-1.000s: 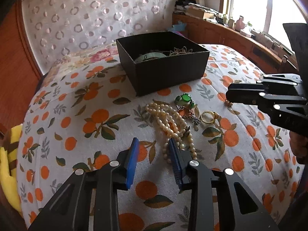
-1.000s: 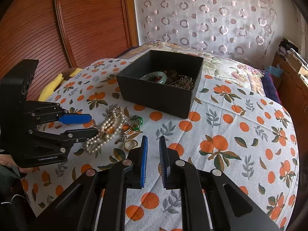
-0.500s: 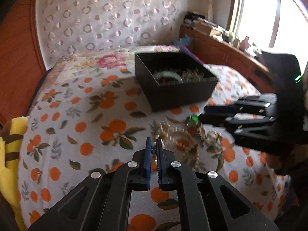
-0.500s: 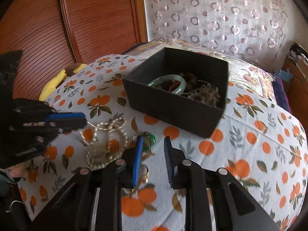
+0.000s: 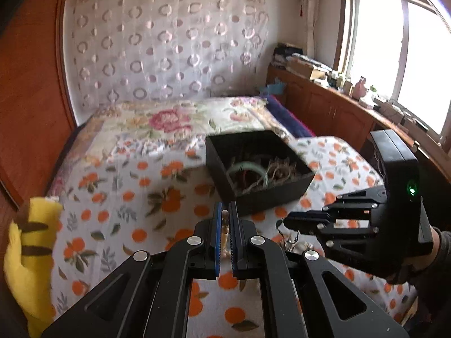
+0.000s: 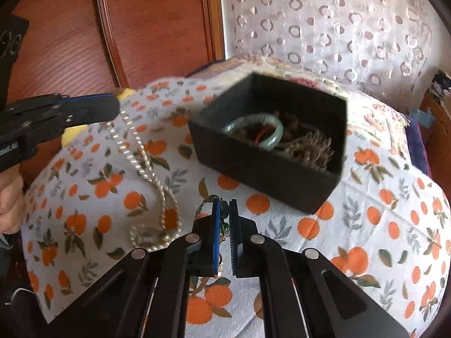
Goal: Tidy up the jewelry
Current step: 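Lift the pearls with the left tool while the right tool grasps the green brooch, then lower the pearls and green brooch into the box and open both tools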
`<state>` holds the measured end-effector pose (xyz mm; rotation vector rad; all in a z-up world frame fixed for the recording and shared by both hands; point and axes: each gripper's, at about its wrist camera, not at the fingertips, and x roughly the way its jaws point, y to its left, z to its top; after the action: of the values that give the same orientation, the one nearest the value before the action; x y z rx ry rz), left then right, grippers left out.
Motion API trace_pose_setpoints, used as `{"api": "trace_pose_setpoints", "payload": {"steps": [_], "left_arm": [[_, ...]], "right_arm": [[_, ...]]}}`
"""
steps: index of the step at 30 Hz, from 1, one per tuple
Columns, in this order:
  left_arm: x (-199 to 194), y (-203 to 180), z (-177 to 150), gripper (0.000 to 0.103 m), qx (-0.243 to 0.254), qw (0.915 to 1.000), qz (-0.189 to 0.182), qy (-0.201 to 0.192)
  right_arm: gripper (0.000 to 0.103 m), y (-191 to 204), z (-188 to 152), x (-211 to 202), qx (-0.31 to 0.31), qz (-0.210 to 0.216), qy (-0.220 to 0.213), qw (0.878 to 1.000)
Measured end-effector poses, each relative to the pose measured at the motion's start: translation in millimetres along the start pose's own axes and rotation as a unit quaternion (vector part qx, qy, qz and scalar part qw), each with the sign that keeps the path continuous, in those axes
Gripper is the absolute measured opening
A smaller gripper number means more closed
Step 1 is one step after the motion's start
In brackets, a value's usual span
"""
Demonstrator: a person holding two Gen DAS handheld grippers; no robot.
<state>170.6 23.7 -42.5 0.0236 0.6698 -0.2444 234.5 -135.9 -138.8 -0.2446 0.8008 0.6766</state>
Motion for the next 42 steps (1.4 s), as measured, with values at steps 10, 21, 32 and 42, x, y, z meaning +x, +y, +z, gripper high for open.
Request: {"api": "trace_pose_setpoints", "payload": {"steps": [10,21,32,42], "left_arm": [[-21,-20,47,0.004,0.029,0.9984,0.007,-0.047],[-42,-32,111,0.004,0.042,0.9935,0.011,-0.105],[-28,-37,155,0.004,0.051,0.9912,0.015,-0.121],[-4,-43,163,0.004,0.052,0.9930,0.012,-0.105]], "right_arm": [[0.007,-5,35,-58,-0.017,-0.011,-0.069,0.997],[0.007,-32,79,-89,-0.022,-0.034,-0.117,0.992],[0.007,-62,82,-56,0.012,-0.030,-0.093,0.995],[0.009,-73,70,-30,0.028,-0.032,-0.072,0.997]]}}
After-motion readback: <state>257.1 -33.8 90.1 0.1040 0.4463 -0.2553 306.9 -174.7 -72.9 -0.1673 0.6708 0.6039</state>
